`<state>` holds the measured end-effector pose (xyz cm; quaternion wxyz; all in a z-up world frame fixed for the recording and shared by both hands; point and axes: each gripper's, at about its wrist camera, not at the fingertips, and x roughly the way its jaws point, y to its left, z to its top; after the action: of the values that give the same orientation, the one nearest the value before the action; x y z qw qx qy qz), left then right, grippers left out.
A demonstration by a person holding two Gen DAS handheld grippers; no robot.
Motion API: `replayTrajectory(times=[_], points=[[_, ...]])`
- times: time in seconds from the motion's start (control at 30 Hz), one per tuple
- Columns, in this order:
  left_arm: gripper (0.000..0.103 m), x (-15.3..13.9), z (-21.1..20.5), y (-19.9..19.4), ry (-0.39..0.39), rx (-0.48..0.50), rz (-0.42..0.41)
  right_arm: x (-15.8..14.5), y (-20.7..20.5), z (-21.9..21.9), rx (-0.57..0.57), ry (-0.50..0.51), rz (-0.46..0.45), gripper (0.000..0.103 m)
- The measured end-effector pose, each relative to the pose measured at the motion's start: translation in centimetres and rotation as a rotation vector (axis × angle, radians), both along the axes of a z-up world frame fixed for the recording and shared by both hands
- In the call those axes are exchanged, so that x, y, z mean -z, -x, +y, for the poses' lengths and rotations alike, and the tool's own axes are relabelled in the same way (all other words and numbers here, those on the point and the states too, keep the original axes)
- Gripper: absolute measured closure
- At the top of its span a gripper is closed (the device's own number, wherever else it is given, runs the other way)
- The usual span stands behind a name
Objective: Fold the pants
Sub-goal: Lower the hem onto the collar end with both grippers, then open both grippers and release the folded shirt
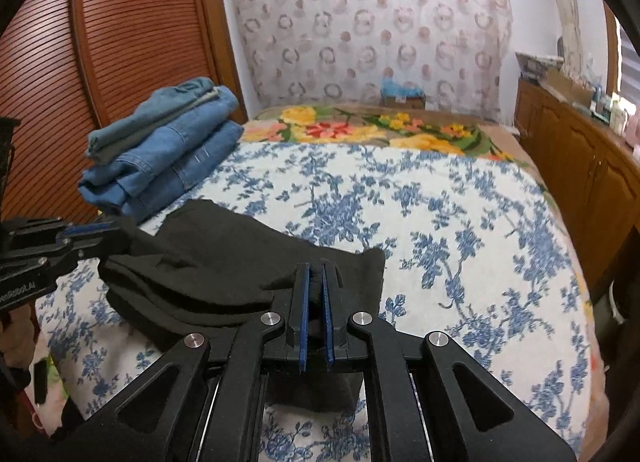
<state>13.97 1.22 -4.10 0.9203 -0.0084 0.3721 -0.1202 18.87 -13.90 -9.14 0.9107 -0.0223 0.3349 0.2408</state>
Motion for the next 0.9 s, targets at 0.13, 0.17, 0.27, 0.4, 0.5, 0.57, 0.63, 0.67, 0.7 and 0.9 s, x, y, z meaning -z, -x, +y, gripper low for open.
replayTrajectory(times=[0.13,0.17,0.27,0.4,0.5,0.57,0.63,0.67,0.7,0.9], points=[[0.095,0.8,0.2,-0.2,-0.023,0.006,0.019,0.1,-0.1,0.4,0.0,0.021,-0.029,0.096],[0.094,1.0,0.2,-0.1,-0.029,0.01,0.023,0.1,0.0,0.5,0.0,0.032,-0.042,0.095],[0.089,1.3,0.4,0.0,-0.031,0.011,0.036,0.0,0.1,0.6,0.003,0.038,-0.05,0.087],[0.079,1.2,1.1,0.5,-0.005,0.01,0.037,-0.2,0.4,0.2,0.014,0.041,-0.069,0.076],[0.076,0.8,1.5,0.9,-0.001,0.003,0.024,-0.3,0.7,-0.4,0.026,0.047,-0.078,0.071],[0.073,0.4,1.7,1.1,-0.003,0.001,0.007,-0.4,1.1,-0.9,0.025,0.042,-0.079,0.069],[0.071,0.1,2.1,1.5,0.011,0.004,-0.006,-0.5,1.5,-1.5,0.025,0.041,-0.081,0.067],[0.07,-0.1,2.2,1.6,0.018,0.005,-0.01,-0.5,1.7,-1.7,0.026,0.042,-0.083,0.067],[0.069,-0.2,2.3,1.8,0.018,0.005,-0.012,-0.5,2.0,-1.9,0.029,0.041,-0.084,0.066],[0.064,-0.1,1.9,2.7,0.002,0.028,-0.014,-0.6,3.8,-3.2,0.015,0.058,-0.101,0.061]])
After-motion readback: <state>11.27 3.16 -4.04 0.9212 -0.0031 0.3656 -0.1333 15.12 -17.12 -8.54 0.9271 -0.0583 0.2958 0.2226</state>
